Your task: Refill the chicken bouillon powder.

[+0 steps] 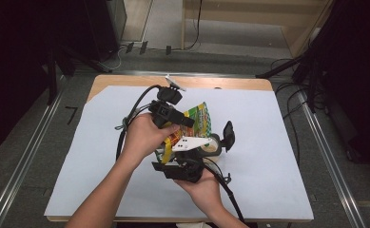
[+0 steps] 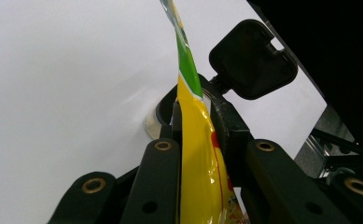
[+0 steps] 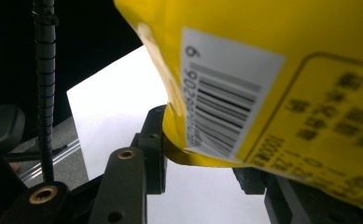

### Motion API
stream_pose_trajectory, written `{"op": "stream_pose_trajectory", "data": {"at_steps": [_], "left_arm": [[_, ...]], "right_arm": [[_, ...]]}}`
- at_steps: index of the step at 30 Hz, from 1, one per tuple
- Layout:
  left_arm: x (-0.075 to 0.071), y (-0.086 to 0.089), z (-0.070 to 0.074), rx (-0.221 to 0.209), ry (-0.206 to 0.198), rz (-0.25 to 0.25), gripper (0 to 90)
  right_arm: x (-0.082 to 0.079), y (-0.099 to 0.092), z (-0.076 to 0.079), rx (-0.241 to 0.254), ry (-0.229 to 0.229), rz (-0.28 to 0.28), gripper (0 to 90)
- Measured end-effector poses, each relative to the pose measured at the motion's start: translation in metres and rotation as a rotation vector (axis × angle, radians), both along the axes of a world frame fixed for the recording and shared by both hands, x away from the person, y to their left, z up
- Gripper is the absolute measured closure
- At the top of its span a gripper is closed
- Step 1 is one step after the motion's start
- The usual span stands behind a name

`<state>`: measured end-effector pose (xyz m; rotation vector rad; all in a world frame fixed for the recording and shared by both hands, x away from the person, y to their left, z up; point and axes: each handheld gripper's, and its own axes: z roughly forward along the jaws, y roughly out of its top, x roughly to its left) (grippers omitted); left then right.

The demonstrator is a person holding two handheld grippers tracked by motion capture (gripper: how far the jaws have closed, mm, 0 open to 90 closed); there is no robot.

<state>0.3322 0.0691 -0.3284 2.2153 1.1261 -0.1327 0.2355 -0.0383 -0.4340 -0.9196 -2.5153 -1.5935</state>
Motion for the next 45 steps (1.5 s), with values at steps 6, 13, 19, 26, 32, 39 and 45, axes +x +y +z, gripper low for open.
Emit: {"op": "stream_pose_trajectory", "data": {"at_steps": [6,13,19,26,32,39,45], "left_arm": [[0.0002,0.0000,-0.0005,0.004,0.001,-0.003,80.8],[0.0000,-0.0011,-0.0008,0.006,0.002,-0.004,80.9],[0.0001,-0.0016,-0.0007,0.004,0.000,-0.003,80.8],[-0.0002,-0.0029,-0.0001,0.007,-0.004,-0.004,80.8],[-0.0005,-0.0030,-0.0003,0.007,-0.003,-0.005,80.9],[-0.0011,-0.0040,0.0001,0.005,-0.008,-0.005,80.8],[-0.0021,-0.0046,0.0003,0.004,-0.010,-0.003,80.8]], "right_arm": [[0.0000,0.0000,-0.0004,-0.001,0.001,0.001,62.4],[0.0000,-0.0003,-0.0013,0.002,0.003,0.000,62.4],[-0.0003,-0.0003,-0.0007,0.003,0.004,-0.003,62.4],[-0.0001,-0.0012,-0.0005,0.003,0.004,-0.004,62.4],[-0.0004,-0.0007,-0.0011,0.004,0.002,-0.005,62.4],[-0.0005,-0.0012,-0.0011,0.008,0.003,-0.007,62.3],[-0.0007,-0.0012,-0.0013,0.008,0.002,-0.007,62.3]]}}
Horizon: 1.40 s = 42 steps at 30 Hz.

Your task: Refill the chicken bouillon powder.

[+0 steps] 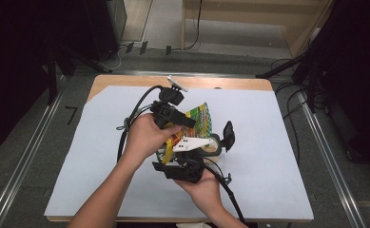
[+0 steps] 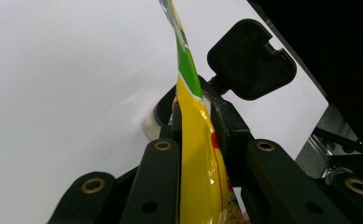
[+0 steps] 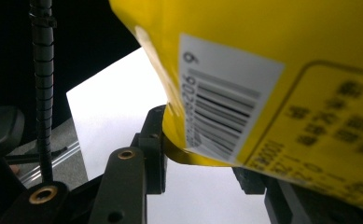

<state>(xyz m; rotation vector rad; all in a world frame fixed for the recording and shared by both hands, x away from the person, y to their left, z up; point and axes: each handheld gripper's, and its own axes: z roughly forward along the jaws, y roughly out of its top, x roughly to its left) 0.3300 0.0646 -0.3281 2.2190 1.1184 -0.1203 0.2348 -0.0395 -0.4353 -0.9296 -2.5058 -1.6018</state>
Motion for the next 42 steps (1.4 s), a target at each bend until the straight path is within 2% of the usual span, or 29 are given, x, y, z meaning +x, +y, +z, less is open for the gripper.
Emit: {"op": "stream_pose_trajectory", "data": {"at_steps": [9,14,42], "left_arm": [[-0.0023,-0.0022,0.0045,0.006,-0.005,-0.010,80.6],[-0.0047,-0.0051,0.0045,0.019,-0.009,-0.019,80.3],[-0.0081,-0.0074,0.0054,0.025,-0.016,-0.025,79.9]], "right_arm": [[-0.0023,0.0008,0.0015,0.018,-0.005,-0.006,61.8],[-0.0038,0.0020,-0.0018,0.005,-0.022,-0.009,62.9],[-0.0043,0.0022,-0.0035,0.004,-0.030,-0.010,63.6]]}}
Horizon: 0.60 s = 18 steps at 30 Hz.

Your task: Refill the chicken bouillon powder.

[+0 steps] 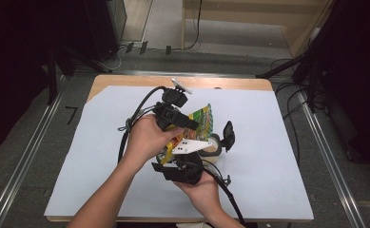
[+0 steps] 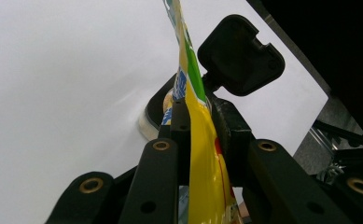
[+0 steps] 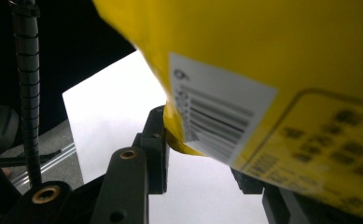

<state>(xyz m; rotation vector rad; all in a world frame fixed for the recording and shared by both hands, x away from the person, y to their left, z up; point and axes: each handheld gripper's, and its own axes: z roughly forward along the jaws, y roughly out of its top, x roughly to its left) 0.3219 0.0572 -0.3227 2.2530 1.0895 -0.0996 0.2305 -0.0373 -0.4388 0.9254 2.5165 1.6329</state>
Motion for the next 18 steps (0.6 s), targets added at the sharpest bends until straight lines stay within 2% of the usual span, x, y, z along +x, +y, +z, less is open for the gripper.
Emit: {"op": "stream_pose_trajectory", "data": {"at_steps": [18], "left_arm": [[0.0007,0.0005,-0.0005,-0.003,0.004,0.000,80.0]], "right_arm": [[-0.0001,-0.0001,0.0005,-0.002,0.001,0.002,63.6]]}}
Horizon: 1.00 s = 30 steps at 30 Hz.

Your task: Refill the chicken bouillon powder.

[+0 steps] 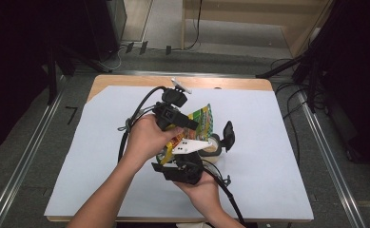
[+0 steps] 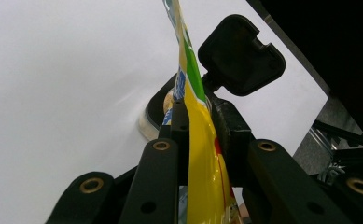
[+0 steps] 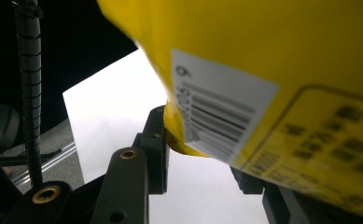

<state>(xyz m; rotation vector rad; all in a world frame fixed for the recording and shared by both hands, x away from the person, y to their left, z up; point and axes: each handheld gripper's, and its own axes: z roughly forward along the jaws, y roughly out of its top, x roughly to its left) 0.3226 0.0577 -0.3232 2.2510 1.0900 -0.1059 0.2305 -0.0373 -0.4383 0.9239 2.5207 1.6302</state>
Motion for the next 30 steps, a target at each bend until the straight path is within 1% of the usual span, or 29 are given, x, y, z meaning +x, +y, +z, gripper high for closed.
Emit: {"op": "stream_pose_trajectory", "data": {"at_steps": [6,20,30], "left_arm": [[0.0003,-0.0012,0.0007,0.008,-0.001,-0.003,80.0],[0.0020,-0.0006,0.0004,0.004,0.005,-0.001,80.2],[0.0039,-0.0007,0.0005,-0.003,0.018,-0.001,80.2]], "right_arm": [[-0.0002,-0.0002,0.0003,0.007,0.003,-0.003,63.7],[0.0001,-0.0005,0.0012,0.006,0.006,-0.003,63.6],[0.0006,-0.0010,0.0014,0.009,0.004,-0.002,63.6]]}}
